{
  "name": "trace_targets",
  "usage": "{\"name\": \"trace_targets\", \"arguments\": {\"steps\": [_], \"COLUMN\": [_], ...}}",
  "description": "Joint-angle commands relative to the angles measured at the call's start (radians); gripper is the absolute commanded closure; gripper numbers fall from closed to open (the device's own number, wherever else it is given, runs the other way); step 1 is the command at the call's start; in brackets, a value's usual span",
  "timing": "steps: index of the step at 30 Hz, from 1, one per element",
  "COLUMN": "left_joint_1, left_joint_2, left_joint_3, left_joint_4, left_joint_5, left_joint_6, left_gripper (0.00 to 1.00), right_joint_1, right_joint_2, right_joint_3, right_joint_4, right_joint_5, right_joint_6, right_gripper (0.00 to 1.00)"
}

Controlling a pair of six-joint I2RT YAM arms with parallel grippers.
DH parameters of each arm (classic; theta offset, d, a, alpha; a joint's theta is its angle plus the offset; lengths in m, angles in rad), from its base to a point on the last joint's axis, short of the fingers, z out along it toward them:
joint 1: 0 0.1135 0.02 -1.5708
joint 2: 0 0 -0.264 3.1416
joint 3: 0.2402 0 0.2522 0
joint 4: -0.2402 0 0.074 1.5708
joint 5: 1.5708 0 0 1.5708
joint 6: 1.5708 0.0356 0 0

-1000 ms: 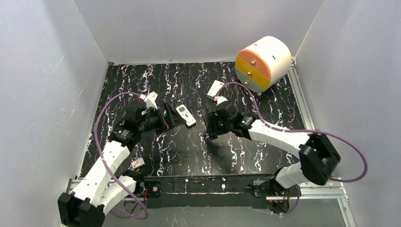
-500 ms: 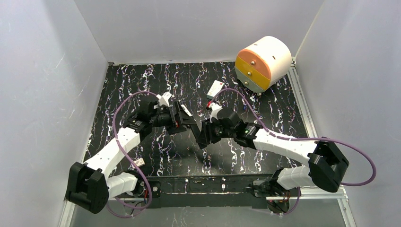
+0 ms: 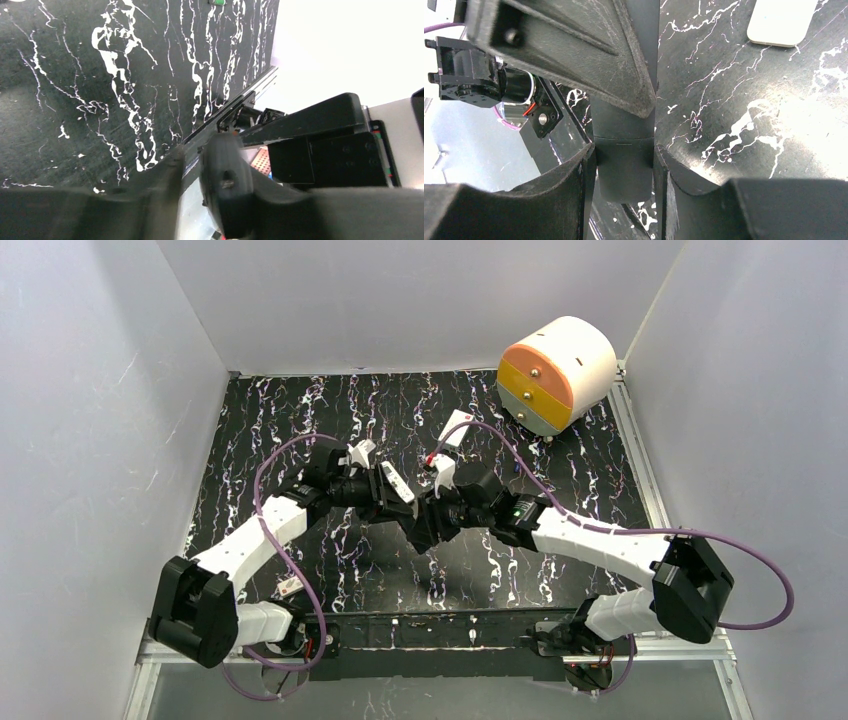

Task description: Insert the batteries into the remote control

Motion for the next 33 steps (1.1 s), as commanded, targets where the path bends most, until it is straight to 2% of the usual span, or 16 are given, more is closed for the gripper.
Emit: {"name": "trace_targets", "arguments": {"steps": [1, 3, 5, 7, 9, 11, 12, 17, 20, 25, 29, 33], "left_joint_1": [-0.004, -0.004, -0.003, -0.003, -0.002, 0.000, 0.002, 0.006, 0.007, 0.007, 0.006, 0.007], "left_joint_2": [0.009, 0.007, -0.001, -0.009, -0.017, -0.017, -0.017, -0.030, -0.034, -0.073, -0.091, -0.111], "left_joint_3": [0.090, 0.103, 0.113, 0.122, 0.149, 0.188, 0.201, 0.221, 0.237, 0.287, 0.306, 0.271], "left_joint_4": [-0.099, -0.095, -0.068, -0.031, -0.027, -0.018, 0.001, 0.173, 0.246, 0.252, 0.270, 0.404], "left_joint_5": [0.049, 0.065, 0.087, 0.117, 0.128, 0.151, 0.166, 0.215, 0.219, 0.214, 0.210, 0.224], "left_joint_6": [0.078, 0.079, 0.071, 0.056, 0.049, 0.031, 0.012, -0.144, -0.221, -0.254, -0.302, -0.424], "left_gripper": [0.81, 0.99, 1.00, 1.00, 1.00, 1.00, 1.00, 1.00, 1.00, 1.00, 1.00, 1.00], "right_joint_1": [0.004, 0.003, 0.003, -0.004, -0.014, -0.023, -0.030, -0.062, -0.064, -0.065, -0.065, -0.065], "right_joint_2": [-0.007, -0.015, -0.029, -0.053, -0.094, -0.149, -0.175, -0.306, -0.343, -0.348, -0.323, -0.280], "right_joint_3": [0.057, 0.058, 0.057, 0.054, 0.035, -0.003, -0.026, -0.202, -0.287, -0.298, -0.285, -0.275], "right_joint_4": [-0.001, -0.005, -0.013, -0.007, 0.059, 0.145, 0.200, 0.475, 0.620, 0.680, 0.746, 0.788], "right_joint_5": [-0.019, -0.006, 0.010, 0.020, 0.013, 0.020, 0.026, 0.158, 0.242, 0.299, 0.301, 0.279], "right_joint_6": [-0.040, -0.026, -0.002, 0.050, 0.124, 0.224, 0.282, 0.676, 0.844, 0.929, 0.986, 1.023], "right_gripper": [0.65, 0.60, 0.48, 0.29, 0.15, 0.04, 0.02, 0.01, 0.02, 0.05, 0.18, 0.31]}}
